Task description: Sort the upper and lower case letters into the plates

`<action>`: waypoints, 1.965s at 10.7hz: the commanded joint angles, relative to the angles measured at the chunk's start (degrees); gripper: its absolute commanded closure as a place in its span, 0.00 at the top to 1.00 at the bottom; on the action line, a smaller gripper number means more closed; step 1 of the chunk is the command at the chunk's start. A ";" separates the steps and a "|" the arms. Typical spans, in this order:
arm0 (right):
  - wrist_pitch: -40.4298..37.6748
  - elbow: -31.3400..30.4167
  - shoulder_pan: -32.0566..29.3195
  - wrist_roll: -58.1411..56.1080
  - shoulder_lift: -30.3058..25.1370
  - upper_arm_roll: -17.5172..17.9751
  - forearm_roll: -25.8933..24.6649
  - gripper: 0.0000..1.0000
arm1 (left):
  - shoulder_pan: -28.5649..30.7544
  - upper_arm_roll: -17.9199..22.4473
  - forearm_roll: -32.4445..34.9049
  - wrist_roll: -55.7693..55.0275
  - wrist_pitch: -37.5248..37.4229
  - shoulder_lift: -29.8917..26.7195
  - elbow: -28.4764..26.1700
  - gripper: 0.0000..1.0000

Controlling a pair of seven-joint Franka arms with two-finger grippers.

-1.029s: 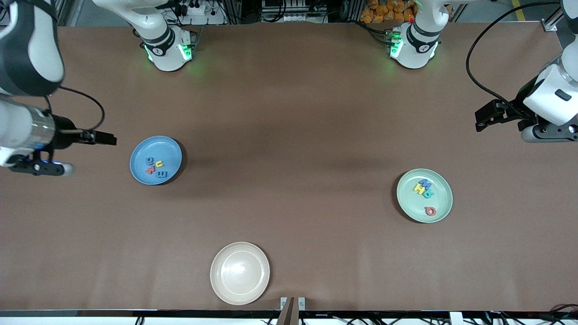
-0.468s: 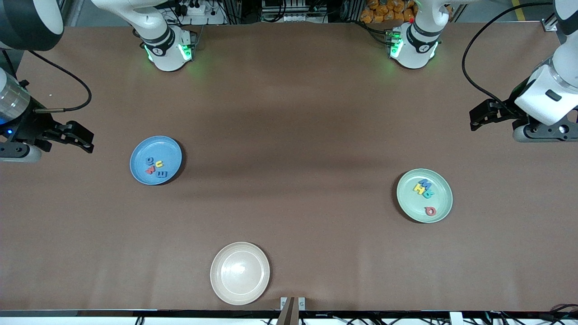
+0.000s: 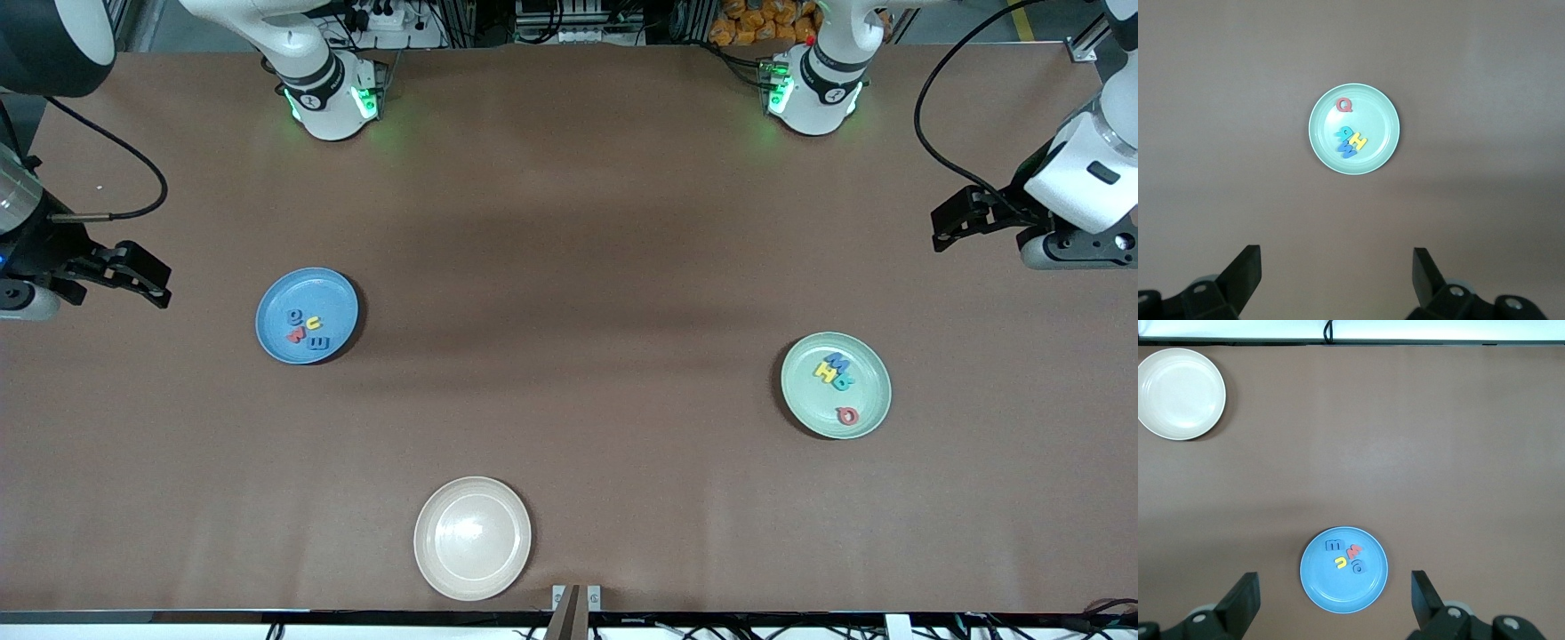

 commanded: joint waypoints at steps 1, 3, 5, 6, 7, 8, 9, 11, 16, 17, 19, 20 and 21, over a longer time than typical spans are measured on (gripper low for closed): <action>0.07 -0.07 -0.24 -0.46 -1.56 0.21 -0.24 1.00 | -0.09 0.41 -1.58 -0.63 0.37 -2.56 -2.64 1.00; 0.52 -1.38 -0.94 -0.55 -2.78 -0.05 2.99 1.00 | 0.08 0.85 -1.32 -0.81 0.36 -2.57 -2.03 1.00; 0.25 -2.80 -1.12 -0.64 -3.76 -0.05 3.01 1.00 | 0.17 0.85 -0.97 -0.02 0.36 -1.86 -1.94 1.00; 0.16 -2.80 -1.12 -0.55 -3.67 -0.05 3.01 1.00 | 0.17 0.85 -0.88 -0.19 0.36 -1.86 -1.42 1.00; 0.16 -3.15 -1.12 -0.55 -3.58 0.04 3.01 1.00 | 0.17 0.85 -1.05 -0.19 0.36 -1.77 -0.72 1.00; -0.10 -3.41 -1.12 -0.55 -3.58 -0.05 3.01 1.00 | 0.17 0.85 -0.96 -0.19 0.36 -1.77 -0.71 1.00; -0.19 -3.50 -1.21 -0.55 -3.41 -0.05 3.01 1.00 | 0.17 0.85 -1.31 -0.19 0.36 -1.77 -0.71 1.00; -0.36 -3.50 -1.65 -0.37 -3.14 -0.05 2.93 1.00 | 0.17 0.85 -1.49 -0.19 0.28 -1.77 -0.71 1.00; -0.72 -3.24 -2.00 -0.02 -2.97 -0.22 2.40 1.00 | 0.08 0.50 -2.37 -0.11 -0.95 -1.77 -0.71 1.00; -0.72 -3.15 -2.09 0.07 -2.97 -0.22 2.40 1.00 | 0.17 0.58 -2.37 -0.11 -0.95 -1.77 -0.62 1.00; -1.24 -3.24 -2.53 0.07 -3.32 -0.22 2.49 1.00 | 0.17 0.50 -2.46 -0.11 -2.17 -2.03 -0.45 1.00; -1.16 -3.24 -2.61 -0.11 -3.32 -0.22 2.49 1.00 | 0.09 0.50 -2.54 -0.11 -3.05 -2.03 0.42 1.00; -1.07 -3.15 -2.88 -0.37 -3.32 -0.14 2.57 1.00 | 0.00 0.67 -2.63 -0.11 -3.06 -1.95 0.69 1.00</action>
